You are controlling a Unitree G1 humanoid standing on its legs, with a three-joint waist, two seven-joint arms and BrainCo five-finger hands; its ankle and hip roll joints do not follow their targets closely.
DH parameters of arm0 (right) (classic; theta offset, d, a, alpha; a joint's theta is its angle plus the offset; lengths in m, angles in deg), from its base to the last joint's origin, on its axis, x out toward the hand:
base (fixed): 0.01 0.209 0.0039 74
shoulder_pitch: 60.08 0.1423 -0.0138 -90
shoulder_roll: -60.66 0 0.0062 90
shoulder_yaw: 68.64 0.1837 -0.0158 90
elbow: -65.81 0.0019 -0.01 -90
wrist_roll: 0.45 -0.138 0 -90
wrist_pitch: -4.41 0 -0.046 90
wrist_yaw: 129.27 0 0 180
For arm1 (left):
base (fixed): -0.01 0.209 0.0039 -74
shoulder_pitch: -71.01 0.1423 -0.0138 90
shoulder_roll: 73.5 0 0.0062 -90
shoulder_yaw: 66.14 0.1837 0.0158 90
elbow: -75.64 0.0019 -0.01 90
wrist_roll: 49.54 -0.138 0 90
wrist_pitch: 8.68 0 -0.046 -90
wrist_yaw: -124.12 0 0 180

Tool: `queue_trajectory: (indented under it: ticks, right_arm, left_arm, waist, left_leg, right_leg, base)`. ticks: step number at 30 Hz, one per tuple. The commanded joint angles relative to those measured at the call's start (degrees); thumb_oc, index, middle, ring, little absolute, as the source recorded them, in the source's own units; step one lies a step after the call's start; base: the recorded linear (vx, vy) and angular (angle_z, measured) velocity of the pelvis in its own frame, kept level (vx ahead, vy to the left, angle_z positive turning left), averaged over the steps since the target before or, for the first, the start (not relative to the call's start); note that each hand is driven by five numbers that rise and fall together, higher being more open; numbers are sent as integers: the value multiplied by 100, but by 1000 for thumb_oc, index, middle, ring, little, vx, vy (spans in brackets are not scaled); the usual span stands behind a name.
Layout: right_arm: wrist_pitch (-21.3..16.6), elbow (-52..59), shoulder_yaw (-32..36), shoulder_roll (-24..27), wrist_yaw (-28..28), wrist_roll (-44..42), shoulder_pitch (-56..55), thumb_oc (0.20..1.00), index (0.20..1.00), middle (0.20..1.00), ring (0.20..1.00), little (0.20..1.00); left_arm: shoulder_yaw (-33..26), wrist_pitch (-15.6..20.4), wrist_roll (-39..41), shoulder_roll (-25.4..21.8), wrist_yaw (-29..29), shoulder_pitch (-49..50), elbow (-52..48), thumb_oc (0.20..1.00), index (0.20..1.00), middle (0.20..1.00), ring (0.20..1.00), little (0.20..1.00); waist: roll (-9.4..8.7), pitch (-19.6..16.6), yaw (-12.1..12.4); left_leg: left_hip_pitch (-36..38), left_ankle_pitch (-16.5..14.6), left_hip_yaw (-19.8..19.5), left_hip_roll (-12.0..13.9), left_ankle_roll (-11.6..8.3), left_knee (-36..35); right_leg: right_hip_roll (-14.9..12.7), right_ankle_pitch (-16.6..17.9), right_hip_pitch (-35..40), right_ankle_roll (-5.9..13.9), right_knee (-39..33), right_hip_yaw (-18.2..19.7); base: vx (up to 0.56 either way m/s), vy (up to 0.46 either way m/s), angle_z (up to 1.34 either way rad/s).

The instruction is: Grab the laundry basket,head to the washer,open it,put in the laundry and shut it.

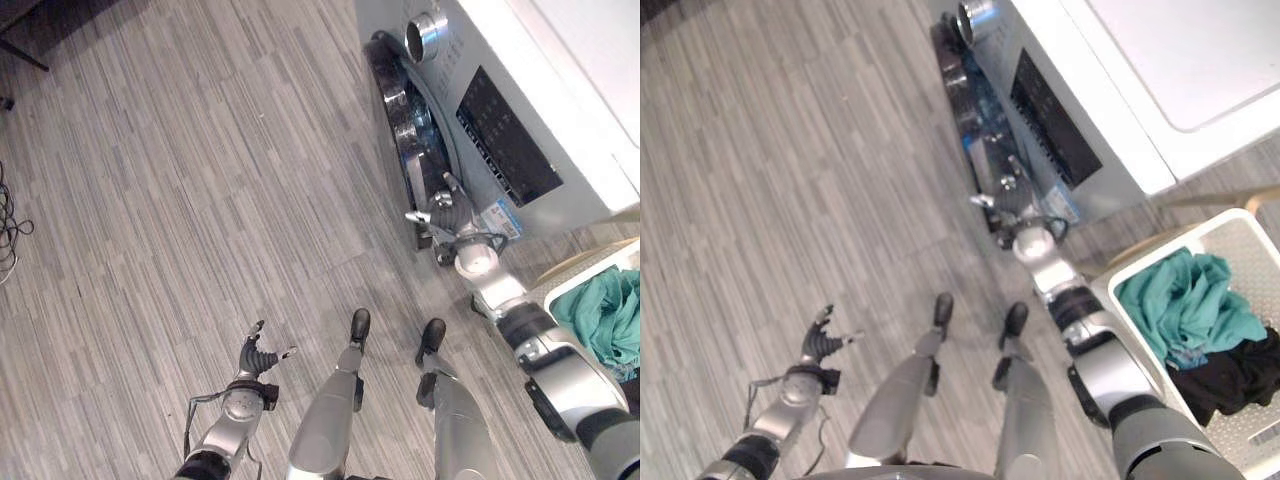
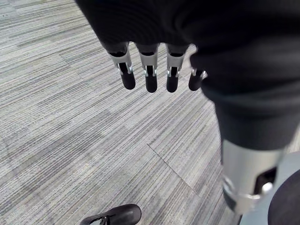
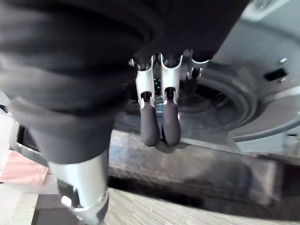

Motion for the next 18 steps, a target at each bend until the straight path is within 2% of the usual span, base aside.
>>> queue_trajectory:
  ticks: [1,2,5,8,11,15,18]
  right_arm:
    - [-489,263,-481,-1093,-165,-468,883,1000,1000,1000,1000,1000]
    - [-492,259,-480,-1094,-165,-469,888,1000,1000,1000,1000,1000]
    - [-618,380,-633,-1656,-190,-629,1558,1000,1000,1000,1000,1000]
    - [-686,534,-747,-1733,-230,-620,1976,1000,1000,1000,1000,1000]
    - [-733,962,-659,-1447,-172,-710,2037,1000,1000,1000,1000,1000]
    - [-631,896,-685,-1044,-235,-613,1932,1000,1000,1000,1000,1000]
    - [-511,1025,-814,-536,-417,-594,1689,1000,1000,1000,1000,1000]
  left_arm:
    - [362,125,360,-216,-265,-421,26,1000,1000,1000,1000,1000]
    - [362,126,361,-217,-265,-424,27,1000,1000,1000,1000,1000]
    - [607,200,378,-262,-278,-694,159,1000,1000,1000,1000,1000]
    - [720,243,319,-332,-255,-791,225,1000,1000,1000,1000,1000]
    - [635,246,430,-379,-242,-768,286,1000,1000,1000,1000,1000]
    - [471,204,424,-462,-240,-717,221,1000,1000,1000,1000,1000]
    - [412,185,369,-497,-233,-756,-37,1000,1000,1000,1000,1000]
  waist:
    - [-285,48,601]
    - [-285,51,597]
    - [-158,8,915]
    - [-80,-129,1153]
    - [-48,-188,1265]
    - [-130,-166,1319]
    - [-268,-99,1180]
  left_leg:
    - [192,-616,-133,-419,146,490]
    - [191,-618,-137,-421,146,495]
    - [54,-610,-464,-547,79,645]
    - [57,-659,-744,-623,-50,555]
    - [51,-520,-919,-671,-115,367]
    - [99,-476,-870,-618,-149,215]
    - [156,-491,-710,-525,-171,139]
  right_leg:
    - [-424,-118,965,650,-778,-10]
    - [-425,-120,967,651,-776,-14]
    - [-527,-249,1041,629,-622,-335]
    - [-558,-544,1199,630,-524,-617]
    - [-546,-639,1289,598,-511,-822]
    - [-512,-631,1341,599,-569,-903]
    - [-483,-532,1305,647,-680,-786]
  base:
    - [13,-20,22]
    - [23,-55,27]
    - [18,-102,42]
    - [136,-148,72]
    - [64,-79,79]
    - [19,-29,96]
    - [-24,-17,34]
